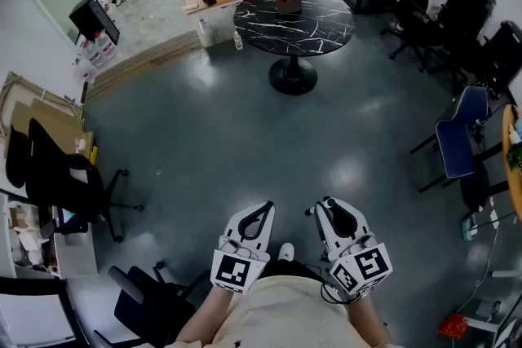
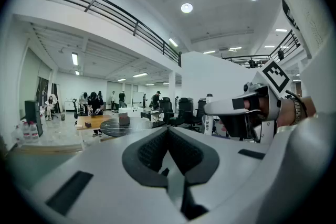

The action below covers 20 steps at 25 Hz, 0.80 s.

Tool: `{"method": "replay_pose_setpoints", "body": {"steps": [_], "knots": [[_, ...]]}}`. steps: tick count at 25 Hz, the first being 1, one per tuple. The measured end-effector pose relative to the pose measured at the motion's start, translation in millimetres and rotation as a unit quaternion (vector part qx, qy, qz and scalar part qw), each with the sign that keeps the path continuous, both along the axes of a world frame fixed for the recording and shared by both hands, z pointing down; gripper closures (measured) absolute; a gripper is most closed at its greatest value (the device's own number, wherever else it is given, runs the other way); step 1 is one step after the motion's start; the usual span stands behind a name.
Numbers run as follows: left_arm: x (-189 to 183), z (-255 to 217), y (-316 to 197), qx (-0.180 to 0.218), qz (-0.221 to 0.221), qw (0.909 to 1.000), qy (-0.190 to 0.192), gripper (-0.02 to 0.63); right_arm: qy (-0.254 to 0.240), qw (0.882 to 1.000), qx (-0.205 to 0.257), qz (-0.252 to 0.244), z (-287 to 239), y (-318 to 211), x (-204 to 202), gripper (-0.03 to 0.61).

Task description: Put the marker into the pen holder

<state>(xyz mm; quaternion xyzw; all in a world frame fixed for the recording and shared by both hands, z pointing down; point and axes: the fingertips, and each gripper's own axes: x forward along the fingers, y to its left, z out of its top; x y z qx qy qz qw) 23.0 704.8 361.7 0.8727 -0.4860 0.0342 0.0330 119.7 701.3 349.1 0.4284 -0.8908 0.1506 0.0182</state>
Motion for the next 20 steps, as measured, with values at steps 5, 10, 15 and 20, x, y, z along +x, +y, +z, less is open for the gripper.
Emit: {"method": "replay_pose_setpoints", "body": {"steps": [5, 10, 15, 20], "knots": [[-7, 2, -21, 0.006, 0.004, 0.9999, -0.010, 0.604, -0.004, 1.000, -0.002, 0.001, 4, -18, -9, 0.491], [-17, 1, -73, 0.013, 0.003, 0.9999, 0.003, 0.603, 0.007, 1.000, -0.006, 0.007, 12, -59, -14, 0.491], [-32, 4, -144, 0.032, 0.026, 0.9991, -0.012, 0.604, 0.016, 0.999, -0.012, 0.025, 18, -125, -30, 0.491], [-47, 3, -210, 0.032, 0.058, 0.9975, -0.027, 0.604, 0.027, 0.999, -0.020, 0.038, 15, -188, -53, 0.491]]}}
